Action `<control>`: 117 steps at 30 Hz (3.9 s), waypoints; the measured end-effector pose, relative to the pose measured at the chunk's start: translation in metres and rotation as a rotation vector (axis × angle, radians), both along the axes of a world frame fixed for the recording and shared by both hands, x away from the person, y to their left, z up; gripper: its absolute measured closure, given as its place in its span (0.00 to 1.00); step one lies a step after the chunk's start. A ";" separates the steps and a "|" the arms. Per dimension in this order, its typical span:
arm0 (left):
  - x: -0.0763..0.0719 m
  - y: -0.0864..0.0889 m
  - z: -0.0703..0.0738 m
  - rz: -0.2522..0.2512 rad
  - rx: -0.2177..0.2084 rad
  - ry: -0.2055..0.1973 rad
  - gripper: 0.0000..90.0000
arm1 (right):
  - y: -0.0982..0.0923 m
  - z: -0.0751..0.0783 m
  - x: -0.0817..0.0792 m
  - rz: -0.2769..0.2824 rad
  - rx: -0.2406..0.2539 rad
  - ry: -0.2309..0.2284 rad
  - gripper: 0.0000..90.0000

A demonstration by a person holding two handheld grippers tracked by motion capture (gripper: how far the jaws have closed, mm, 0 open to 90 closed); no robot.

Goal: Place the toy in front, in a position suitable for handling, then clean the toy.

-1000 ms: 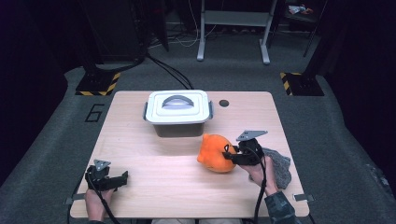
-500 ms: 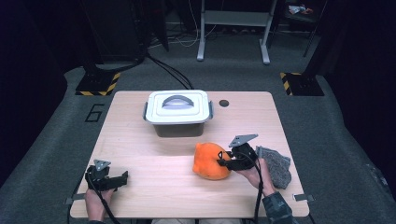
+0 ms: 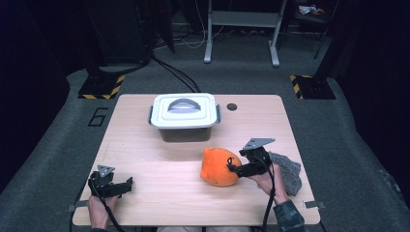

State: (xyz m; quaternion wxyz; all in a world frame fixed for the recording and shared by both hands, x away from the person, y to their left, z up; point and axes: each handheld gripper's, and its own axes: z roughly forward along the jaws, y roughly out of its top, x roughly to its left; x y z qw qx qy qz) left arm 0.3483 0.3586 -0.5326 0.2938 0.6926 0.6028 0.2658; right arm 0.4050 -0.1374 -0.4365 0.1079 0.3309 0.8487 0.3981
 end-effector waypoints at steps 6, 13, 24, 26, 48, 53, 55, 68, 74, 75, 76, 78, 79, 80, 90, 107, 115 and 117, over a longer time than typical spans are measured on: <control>-0.003 -0.003 0.002 -0.028 0.013 -0.014 0.00 | -0.020 0.001 -0.011 -0.114 0.005 -0.013 0.14; -0.002 -0.024 0.013 -0.114 0.010 -0.075 0.00 | -0.052 -0.004 -0.024 -0.245 0.034 -0.022 0.12; 0.002 -0.097 0.027 -0.386 0.002 -0.106 0.03 | -0.080 -0.018 -0.035 -0.364 -0.028 -0.017 0.14; 0.003 -0.108 0.029 -0.431 -0.002 -0.109 0.03 | -0.084 -0.020 -0.036 -0.379 -0.036 -0.016 0.14; 0.015 -0.208 0.044 -0.725 -0.058 -0.135 0.10 | -0.102 -0.026 -0.039 -0.440 -0.039 0.008 0.15; 0.020 -0.217 0.041 -0.766 -0.068 -0.123 0.17 | -0.105 -0.021 -0.040 -0.448 -0.042 0.000 0.15; 0.020 -0.219 0.041 -0.767 -0.072 -0.117 0.20 | -0.105 -0.021 -0.041 -0.450 -0.048 -0.001 0.15; 0.018 -0.226 0.040 -0.803 -0.074 -0.118 0.58 | -0.110 -0.023 -0.042 -0.467 -0.051 0.008 0.15; 0.014 -0.230 0.037 -0.784 -0.090 -0.119 0.70 | -0.108 -0.034 -0.034 -0.503 -0.100 0.063 0.15; 0.013 -0.231 0.036 -0.772 -0.100 -0.122 0.73 | -0.108 -0.036 -0.032 -0.505 -0.106 0.065 0.15; 0.013 -0.231 0.036 -0.772 -0.101 -0.115 0.75 | -0.107 -0.039 -0.029 -0.516 -0.118 0.080 0.15; 0.013 -0.230 0.036 -0.762 -0.105 -0.126 0.79 | -0.106 -0.042 -0.026 -0.532 -0.142 0.096 0.14; 0.012 -0.231 0.036 -0.755 -0.114 -0.124 0.81 | -0.106 -0.044 -0.025 -0.543 -0.150 0.105 0.14; 0.011 -0.231 0.035 -0.756 -0.115 -0.117 0.82 | -0.106 -0.046 -0.023 -0.548 -0.165 0.112 0.12; 0.007 -0.234 0.036 -0.736 -0.124 -0.136 0.86 | -0.105 -0.066 -0.009 -0.564 -0.236 0.197 0.16; 0.004 -0.239 0.038 -0.723 -0.133 -0.141 0.85 | -0.108 -0.065 -0.017 -0.570 -0.181 0.152 0.71; 0.004 -0.240 0.040 -0.706 -0.146 -0.148 0.85 | -0.113 -0.065 -0.019 -0.559 -0.117 0.134 0.84; 0.004 -0.240 0.040 -0.709 -0.140 -0.152 0.85 | -0.113 -0.064 -0.020 -0.561 -0.099 0.137 0.85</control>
